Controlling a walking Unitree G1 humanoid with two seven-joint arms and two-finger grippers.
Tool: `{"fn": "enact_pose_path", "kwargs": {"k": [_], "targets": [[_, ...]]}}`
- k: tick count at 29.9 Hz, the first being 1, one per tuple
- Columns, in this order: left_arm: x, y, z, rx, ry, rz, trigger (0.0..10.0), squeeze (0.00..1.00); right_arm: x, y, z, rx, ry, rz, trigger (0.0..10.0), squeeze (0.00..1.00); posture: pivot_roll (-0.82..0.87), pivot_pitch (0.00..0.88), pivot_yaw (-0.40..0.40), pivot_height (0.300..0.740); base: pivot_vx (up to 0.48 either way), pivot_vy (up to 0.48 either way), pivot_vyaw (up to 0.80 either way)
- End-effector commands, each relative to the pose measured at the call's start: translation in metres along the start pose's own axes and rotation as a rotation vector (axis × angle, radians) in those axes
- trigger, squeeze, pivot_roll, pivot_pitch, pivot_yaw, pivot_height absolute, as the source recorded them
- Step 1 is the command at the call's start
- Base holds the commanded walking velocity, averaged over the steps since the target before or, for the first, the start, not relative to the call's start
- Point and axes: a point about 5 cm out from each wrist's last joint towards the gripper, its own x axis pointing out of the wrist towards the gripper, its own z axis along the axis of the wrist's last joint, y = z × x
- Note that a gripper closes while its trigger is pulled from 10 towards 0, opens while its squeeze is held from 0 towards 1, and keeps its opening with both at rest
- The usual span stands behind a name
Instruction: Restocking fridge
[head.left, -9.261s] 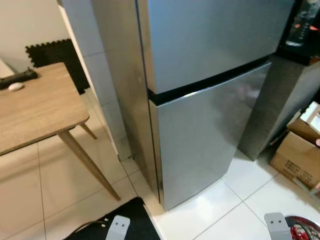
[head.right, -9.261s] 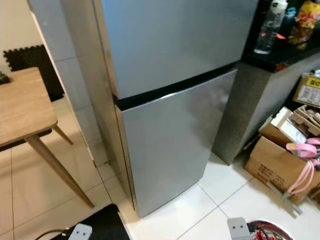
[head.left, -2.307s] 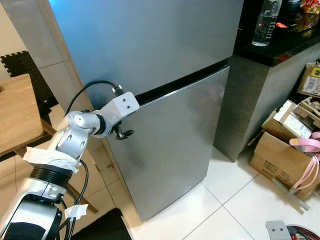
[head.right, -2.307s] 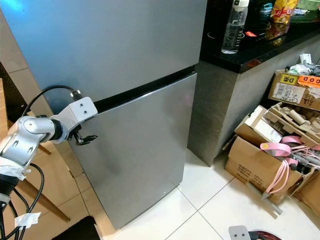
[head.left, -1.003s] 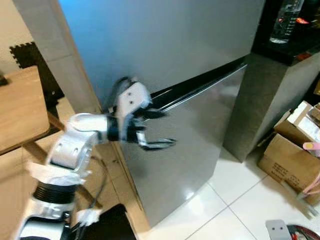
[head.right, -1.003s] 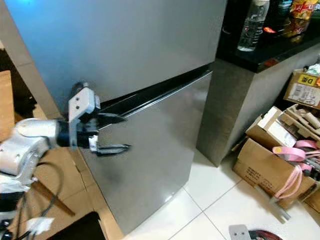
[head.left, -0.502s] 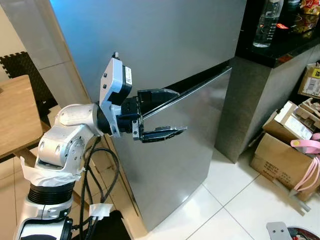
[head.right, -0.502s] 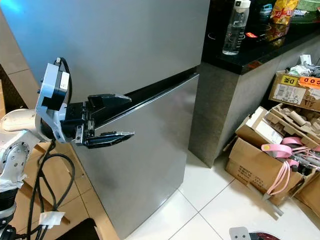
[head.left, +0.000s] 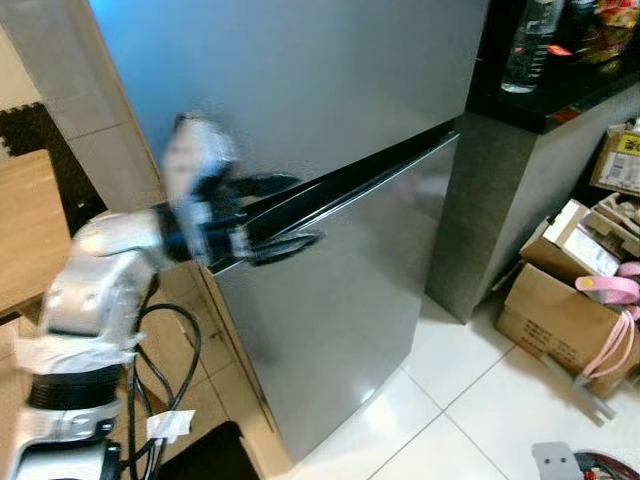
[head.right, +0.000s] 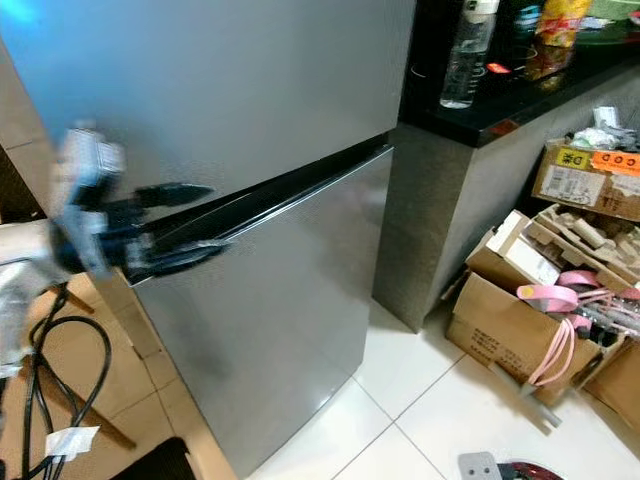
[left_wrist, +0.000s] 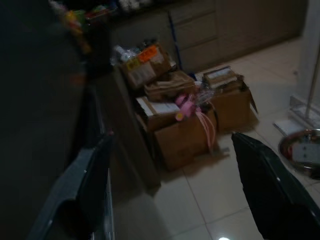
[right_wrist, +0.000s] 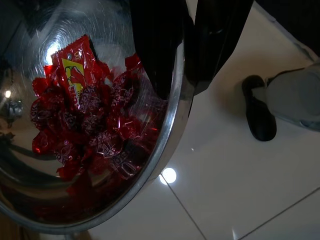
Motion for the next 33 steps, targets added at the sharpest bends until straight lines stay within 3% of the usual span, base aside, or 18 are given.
{"fn": "enact_pose_path", "kwargs": {"k": [1,2,3,5,7,8,9,15,18,19,22,23,26,29,33], "targets": [[-0.023,-0.004,0.017,-0.01,-0.114,-0.039,10.0,0.0,0.0,-0.002,0.001,0.0,-0.005,-0.012,10.0,0.0,-0.1,0.0,0.031,0.74,0.0,0.0,0.0],[-0.033,-0.004,0.023,-0.019,-0.195,-0.036,10.0,0.0,0.0,-0.002,0.001,0.001,-0.005,-0.013,10.0,0.0,-0.1,0.0,0.031,0.74,0.0,0.0,0.0],[-0.033,-0.004,0.023,-0.019,-0.195,-0.036,10.0,0.0,0.0,-0.002,0.001,0.001,-0.005,-0.013,10.0,0.0,-0.1,0.0,0.031,0.74,0.0,0.0,0.0],[-0.05,-0.005,0.032,-0.012,-0.304,-0.026,10.0,0.0,0.0,-0.003,0.001,0.001,-0.004,-0.014,10.0,0.0,-0.1,0.0,0.03,0.74,0.0,0.0,0.0],[-0.054,-0.006,0.033,-0.008,-0.325,-0.024,10.0,0.0,0.0,-0.003,0.001,0.001,-0.004,-0.014,10.0,0.0,-0.1,0.0,0.03,0.74,0.0,0.0,0.0],[-0.079,-0.005,0.046,0.01,-0.477,0.005,10.0,0.0,0.0,-0.004,0.001,0.001,-0.004,-0.016,10.0,0.0,-0.1,0.0,0.029,0.74,0.0,0.0,0.0],[-0.088,-0.006,0.05,0.021,-0.533,0.017,10.0,0.0,0.0,-0.005,0.001,0.001,-0.003,-0.017,10.0,0.0,-0.1,0.0,0.029,0.74,0.0,0.0,0.0],[-0.113,-0.003,0.06,0.058,-0.655,0.119,10.0,0.0,0.0,-0.005,0.0,0.002,-0.002,-0.017,10.0,0.0,-0.1,0.0,0.029,0.74,0.0,0.0,0.0],[-0.144,0.017,0.054,0.055,-0.671,0.396,10.0,0.0,0.0,-0.005,0.0,0.002,-0.002,-0.016,10.0,0.0,-0.1,0.0,0.028,0.74,0.0,0.0,0.0],[-0.156,0.025,0.044,0.029,-0.651,0.513,8.0,0.0,0.0,-0.005,0.0,0.002,-0.002,-0.016,10.0,0.0,-0.1,0.0,0.029,0.74,0.0,0.0,0.0],[-0.163,0.03,0.036,0.01,-0.633,0.579,8.0,0.0,0.0,-0.005,0.0,0.003,-0.001,-0.016,10.0,0.0,-0.1,0.0,0.029,0.74,0.0,0.0,0.0],[-0.17,0.033,0.027,-0.03,-0.632,0.635,0.0,0.0,0.0,-0.005,0.0,0.003,-0.001,-0.016,10.0,0.0,-0.1,0.0,0.03,0.74,0.0,0.0,0.0],[-0.17,0.033,0.027,-0.03,-0.632,0.635,0.0,0.0,0.0,-0.005,0.0,0.003,-0.001,-0.016,10.0,0.0,-0.1,0.0,0.03,0.74,0.0,0.0,0.0],[-0.189,0.027,-0.009,-0.157,-0.679,0.734,0.0,0.0,0.0,-0.006,0.0,0.003,0.0,-0.017,10.0,0.0,-0.1,0.0,0.028,0.74,0.0,0.0,0.0],[-0.191,0.024,-0.021,-0.197,-0.669,0.751,0.0,0.0,0.0,-0.006,0.0,0.003,0.0,-0.017,10.0,0.0,-0.09,0.0,0.027,0.74,0.0,0.0,0.0]]}}
